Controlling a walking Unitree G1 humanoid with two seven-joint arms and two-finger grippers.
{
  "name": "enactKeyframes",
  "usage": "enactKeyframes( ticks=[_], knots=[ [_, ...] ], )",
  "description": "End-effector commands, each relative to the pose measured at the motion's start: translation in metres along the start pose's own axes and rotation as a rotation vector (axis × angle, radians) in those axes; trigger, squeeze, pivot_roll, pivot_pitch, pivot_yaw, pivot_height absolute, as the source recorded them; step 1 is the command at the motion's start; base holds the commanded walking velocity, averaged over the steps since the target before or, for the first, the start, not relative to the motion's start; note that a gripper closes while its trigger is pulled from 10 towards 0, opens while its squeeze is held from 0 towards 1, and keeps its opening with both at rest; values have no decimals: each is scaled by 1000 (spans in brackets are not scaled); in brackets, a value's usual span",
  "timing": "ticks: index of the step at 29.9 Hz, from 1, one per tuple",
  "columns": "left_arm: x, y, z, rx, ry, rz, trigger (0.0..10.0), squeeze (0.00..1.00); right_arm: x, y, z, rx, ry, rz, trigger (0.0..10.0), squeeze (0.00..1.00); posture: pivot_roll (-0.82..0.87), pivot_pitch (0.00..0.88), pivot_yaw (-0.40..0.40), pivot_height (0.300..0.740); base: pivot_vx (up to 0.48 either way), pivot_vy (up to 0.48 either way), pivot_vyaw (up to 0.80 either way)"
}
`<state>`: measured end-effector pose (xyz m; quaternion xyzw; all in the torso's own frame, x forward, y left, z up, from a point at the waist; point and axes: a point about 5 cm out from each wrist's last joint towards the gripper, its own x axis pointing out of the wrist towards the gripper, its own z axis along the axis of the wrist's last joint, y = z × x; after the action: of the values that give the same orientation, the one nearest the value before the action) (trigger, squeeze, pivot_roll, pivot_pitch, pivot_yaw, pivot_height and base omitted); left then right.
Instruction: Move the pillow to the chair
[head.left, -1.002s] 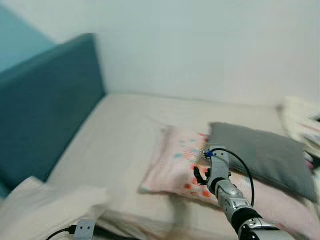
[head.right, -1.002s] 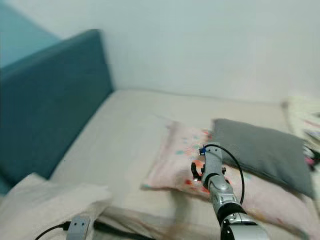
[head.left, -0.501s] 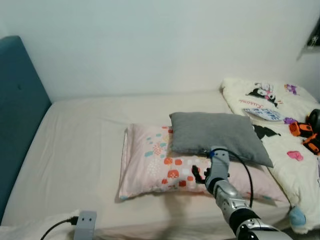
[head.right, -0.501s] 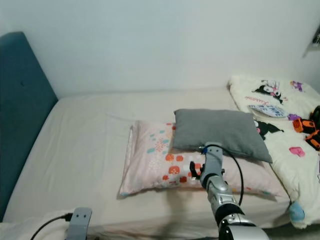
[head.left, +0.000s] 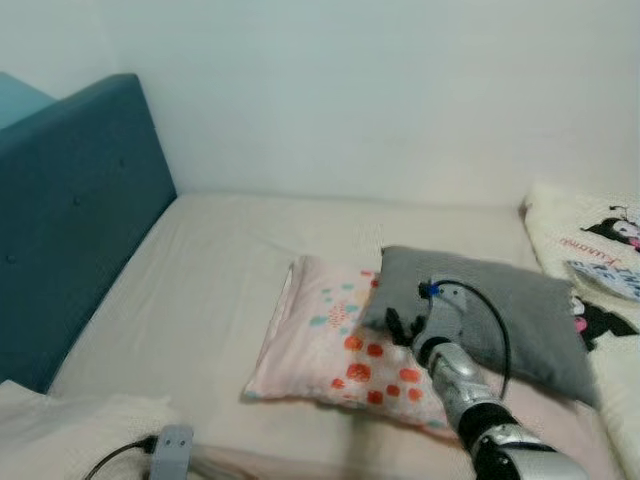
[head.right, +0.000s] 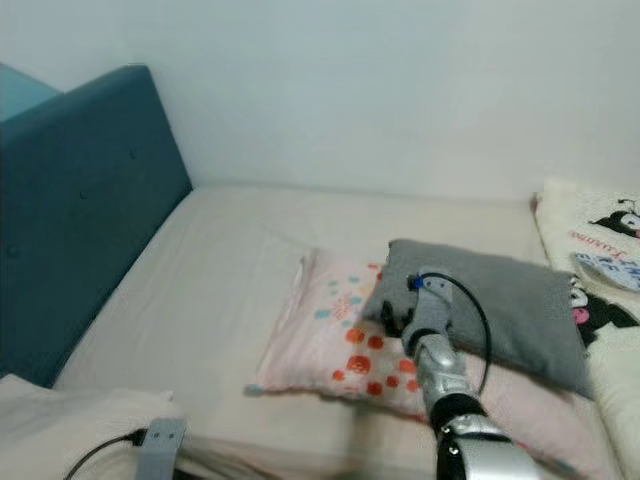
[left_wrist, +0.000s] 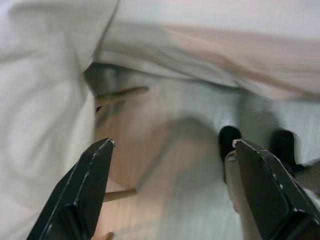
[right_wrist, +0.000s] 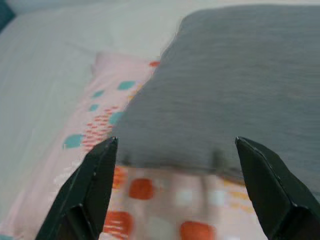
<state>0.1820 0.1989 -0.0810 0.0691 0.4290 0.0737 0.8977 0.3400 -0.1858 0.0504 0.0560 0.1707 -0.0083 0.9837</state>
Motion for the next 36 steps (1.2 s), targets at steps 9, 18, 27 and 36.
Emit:
enactKeyframes(
  ticks=[9, 18, 27, 36],
  knots=[
    [0, 0, 1, 8, 0, -2, 10000, 0, -2, -10, -2, 16, 4, -41, 10000, 0, -131, 24, 19, 740, 0, -480, 0],
    [1, 0, 3, 17, -3, -4, 10000, 0, -2, -10, 3, 20, -25, -3, 10000, 0, -132, 15, 19, 740, 0, -480, 0],
    [1, -1, 5, 28, -9, -5, 10000, 0, -1, -12, 3, 43, -19, -14, 10000, 0, -133, 5, 21, 740, 0, -452, 350],
    [1, 4, 3, 24, 6, 22, 10000, 0, -1, -7, -6, 102, 56, 24, 10000, 0, -133, 7, 22, 740, 0, -28, 0]
  ],
)
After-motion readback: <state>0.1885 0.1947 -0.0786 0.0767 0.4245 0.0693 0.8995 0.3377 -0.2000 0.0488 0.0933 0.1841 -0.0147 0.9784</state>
